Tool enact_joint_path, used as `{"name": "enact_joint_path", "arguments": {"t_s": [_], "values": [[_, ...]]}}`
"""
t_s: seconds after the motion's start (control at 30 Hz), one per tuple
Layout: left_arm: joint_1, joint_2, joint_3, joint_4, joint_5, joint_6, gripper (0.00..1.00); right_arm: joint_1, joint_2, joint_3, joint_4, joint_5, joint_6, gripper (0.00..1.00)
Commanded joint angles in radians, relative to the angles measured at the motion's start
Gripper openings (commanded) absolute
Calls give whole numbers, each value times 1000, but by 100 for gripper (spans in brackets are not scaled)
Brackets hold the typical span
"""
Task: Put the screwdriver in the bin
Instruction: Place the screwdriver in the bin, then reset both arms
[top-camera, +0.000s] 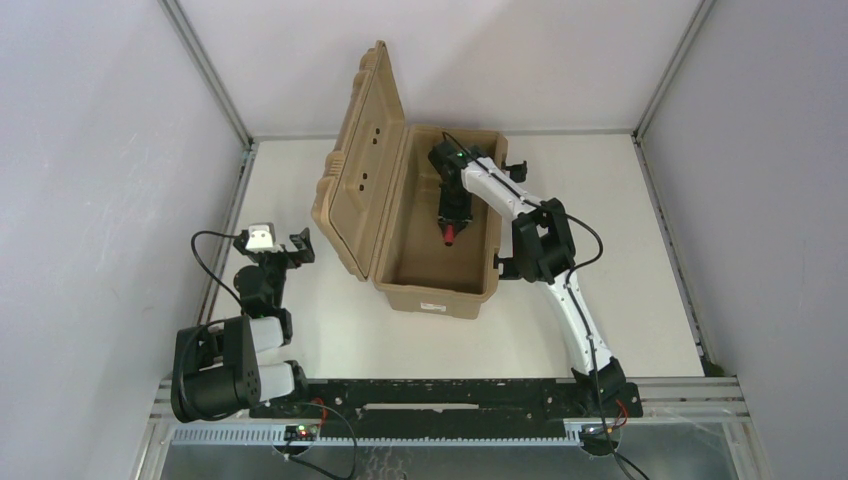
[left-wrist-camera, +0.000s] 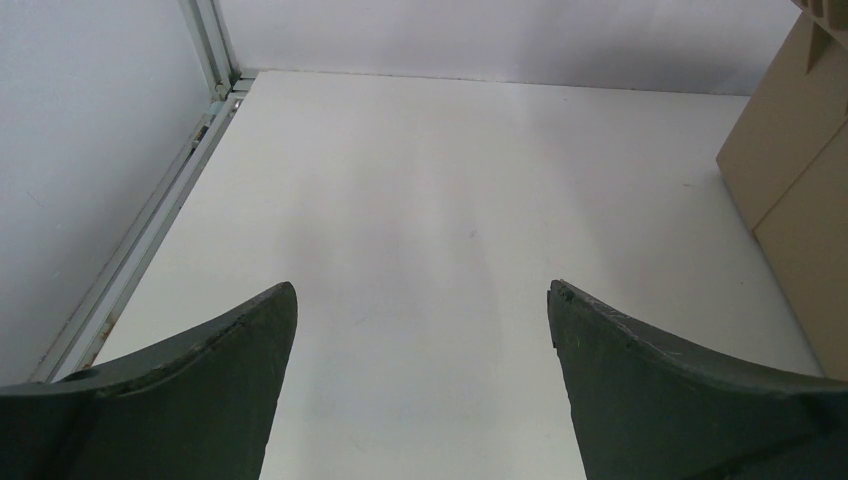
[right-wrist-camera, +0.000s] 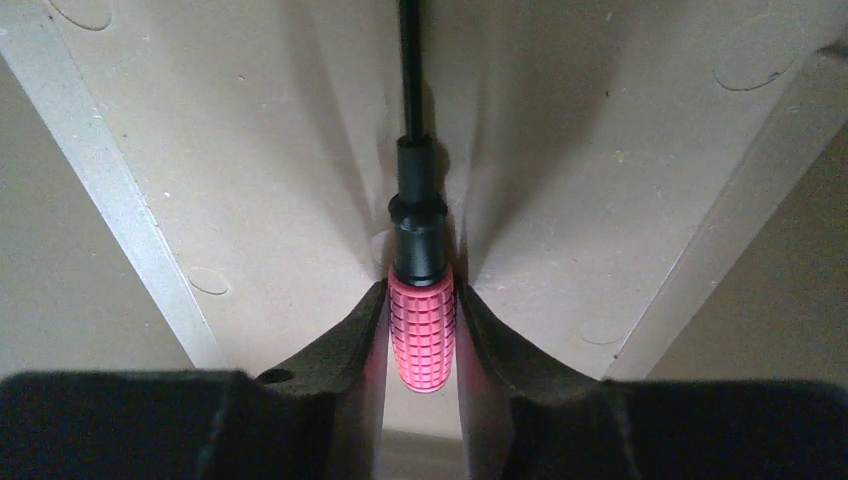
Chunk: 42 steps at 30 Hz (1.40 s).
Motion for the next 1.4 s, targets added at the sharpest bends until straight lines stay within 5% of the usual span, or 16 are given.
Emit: {"name": "enact_joint_path", "arguments": {"t_s": [0.0,0.17,0.87,1.37], "values": [[-1,-4,-15,35,2,-10,100,2,-24,0,3,7,-6,40],[0,-4,-15,35,2,-10,100,2,-68,-1,11,5,-13,52],[0,-5,-15,36,2,-10,100,30,-238,100,9,124,-69,68],[0,-2,-14,39,2,-11,100,28,-456,95,142,276,-309,91]]}}
